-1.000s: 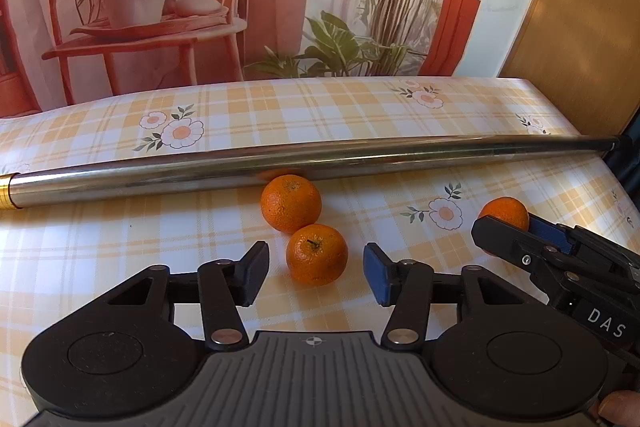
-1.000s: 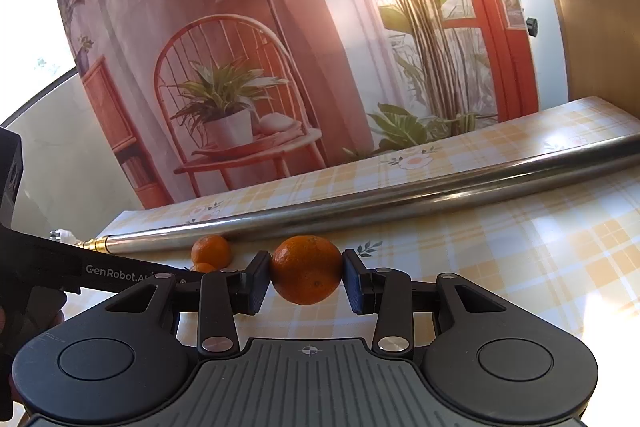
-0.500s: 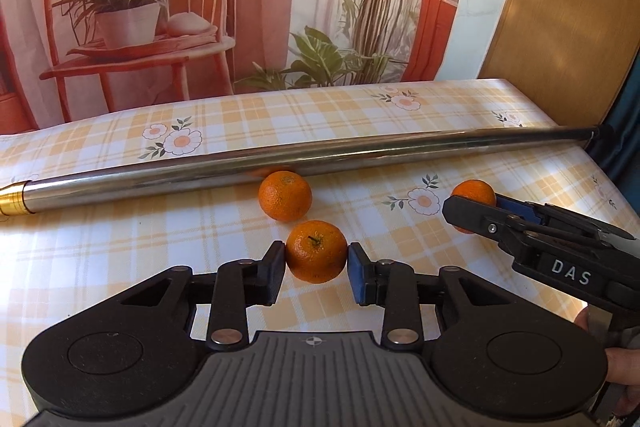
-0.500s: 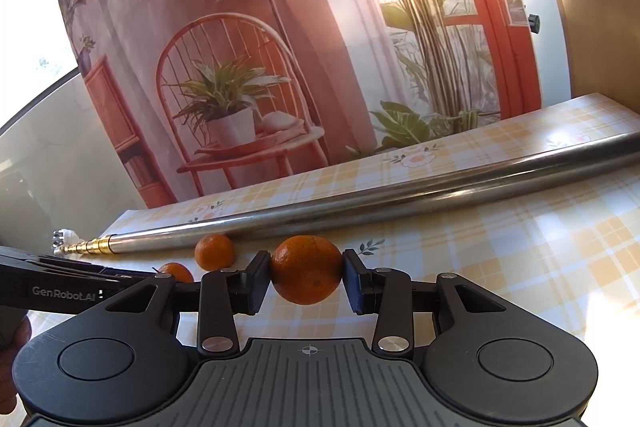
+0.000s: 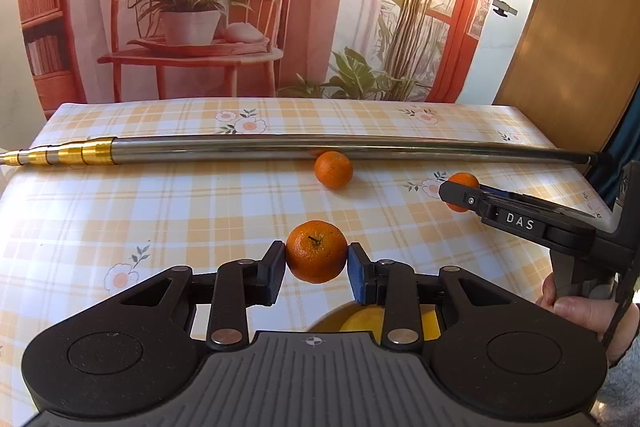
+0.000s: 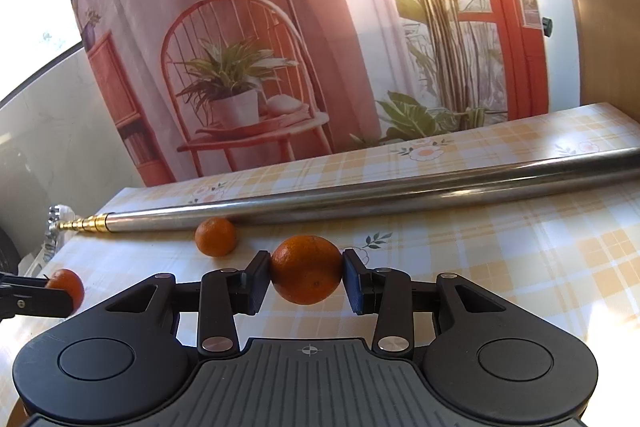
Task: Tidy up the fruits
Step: 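Carry both held tangerines over the plate with the left and right tools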
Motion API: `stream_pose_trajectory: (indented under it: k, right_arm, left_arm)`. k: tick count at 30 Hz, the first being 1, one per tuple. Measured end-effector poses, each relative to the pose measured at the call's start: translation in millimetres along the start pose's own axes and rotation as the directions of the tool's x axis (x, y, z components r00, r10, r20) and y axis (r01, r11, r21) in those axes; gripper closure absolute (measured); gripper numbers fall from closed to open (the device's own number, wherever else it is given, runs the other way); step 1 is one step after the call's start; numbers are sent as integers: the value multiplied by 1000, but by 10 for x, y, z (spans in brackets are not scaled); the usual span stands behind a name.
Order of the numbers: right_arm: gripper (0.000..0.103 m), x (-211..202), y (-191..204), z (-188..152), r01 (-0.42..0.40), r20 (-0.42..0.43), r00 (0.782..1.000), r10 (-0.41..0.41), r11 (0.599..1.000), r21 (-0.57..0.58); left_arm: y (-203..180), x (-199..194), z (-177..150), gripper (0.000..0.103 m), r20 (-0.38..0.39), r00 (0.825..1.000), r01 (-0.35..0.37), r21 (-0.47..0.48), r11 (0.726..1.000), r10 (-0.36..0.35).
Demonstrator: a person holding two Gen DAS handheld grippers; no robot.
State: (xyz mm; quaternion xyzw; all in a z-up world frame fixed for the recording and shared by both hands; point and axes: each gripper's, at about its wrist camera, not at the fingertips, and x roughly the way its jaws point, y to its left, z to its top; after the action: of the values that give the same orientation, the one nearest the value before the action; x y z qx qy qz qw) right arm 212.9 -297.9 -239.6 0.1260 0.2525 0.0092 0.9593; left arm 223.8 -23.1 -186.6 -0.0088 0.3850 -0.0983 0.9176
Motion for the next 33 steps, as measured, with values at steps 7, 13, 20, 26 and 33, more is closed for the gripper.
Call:
stream_pose_trajectory:
  k: [7,13,20,26,33]
  right_arm:
    - [67,-177,189,27,5,-24,1000,-6,1000,-24]
    - [67,-564,350,-5,0,-5,1000,0,999,-41]
    - [67,-966,590,-172,-42,-19,999,41,997,-57]
    - [67,-1156,814,-329,-95,-54,994,91,993,-71]
    - [67,-1344,920,-460,-122,-75,990,118,991,-52]
  left_arm:
    - [66,-367,-197,68,21,1000,23,-22,999,-22]
    - [66,-532,-429,68,30,998,51,3,999,-51]
    - [20,-585,-668,68,-3,995,96,12,995,-95]
    - [-108,-622,-795,68,-23,994,111,60,992,-110]
    - [-265,-720,-925,68,-50,988,150,141,979,-144]
